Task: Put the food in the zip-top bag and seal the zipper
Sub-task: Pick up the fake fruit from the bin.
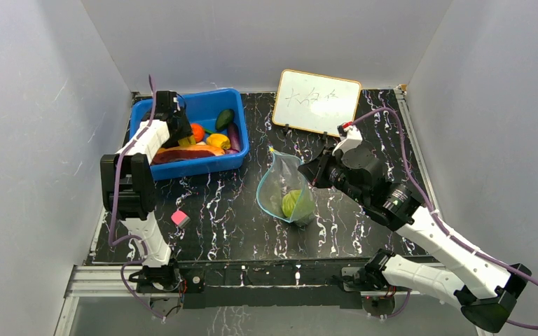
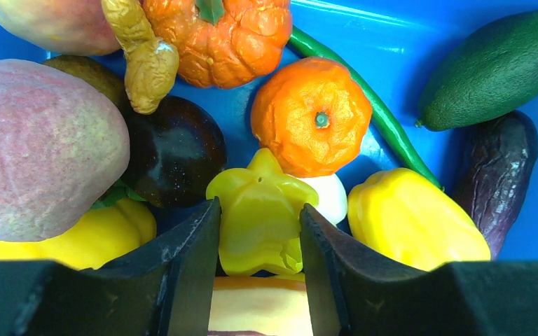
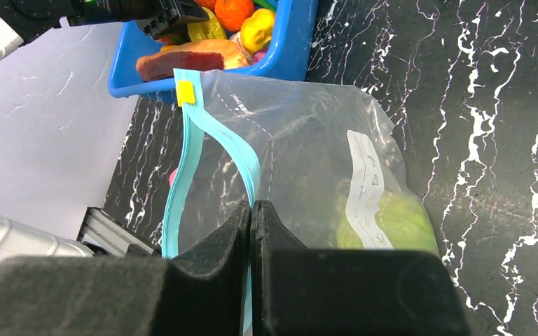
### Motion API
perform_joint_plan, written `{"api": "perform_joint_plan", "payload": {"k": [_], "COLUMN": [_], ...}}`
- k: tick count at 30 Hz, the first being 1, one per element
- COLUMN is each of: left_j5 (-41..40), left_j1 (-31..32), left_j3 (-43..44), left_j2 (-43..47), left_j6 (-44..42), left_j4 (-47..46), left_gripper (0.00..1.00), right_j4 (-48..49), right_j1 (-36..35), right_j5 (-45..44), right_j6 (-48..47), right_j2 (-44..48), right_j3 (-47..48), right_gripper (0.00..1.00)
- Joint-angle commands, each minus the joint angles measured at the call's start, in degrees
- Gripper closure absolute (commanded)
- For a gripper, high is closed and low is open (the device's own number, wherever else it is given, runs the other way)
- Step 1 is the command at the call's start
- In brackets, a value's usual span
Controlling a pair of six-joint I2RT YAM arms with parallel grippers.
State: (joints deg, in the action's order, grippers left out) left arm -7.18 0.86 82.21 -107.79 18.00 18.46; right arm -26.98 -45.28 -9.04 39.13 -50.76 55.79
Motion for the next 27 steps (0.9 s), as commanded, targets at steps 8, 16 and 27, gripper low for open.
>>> {"api": "perform_joint_plan", "payload": {"k": [8,16,27], "left_j5": [3.0,7.7,15.6], "left_j1": [0.1,0.3,0.3], "left_j3": [-0.5,-4.4,-8.4], "left_j2": [12.4,24.3,33.3], "left_j6": [2.0,2.7,5.9], "left_j4": [2.8,-1.2,-5.9], "left_gripper": [0.73,0.75,0.76], "right_j4": [3.8,7.2,9.9], "right_j1": [-0.2,-0.2,-0.2], "right_j5": [-1.2,-1.8,-1.1], "right_j6": [0.4,0.6,3.8], "right_j2": [0.1,-2.5,-3.8], "right_j3": [1.9,3.1,2.5], "right_gripper": [1.0,1.0,1.0]}}
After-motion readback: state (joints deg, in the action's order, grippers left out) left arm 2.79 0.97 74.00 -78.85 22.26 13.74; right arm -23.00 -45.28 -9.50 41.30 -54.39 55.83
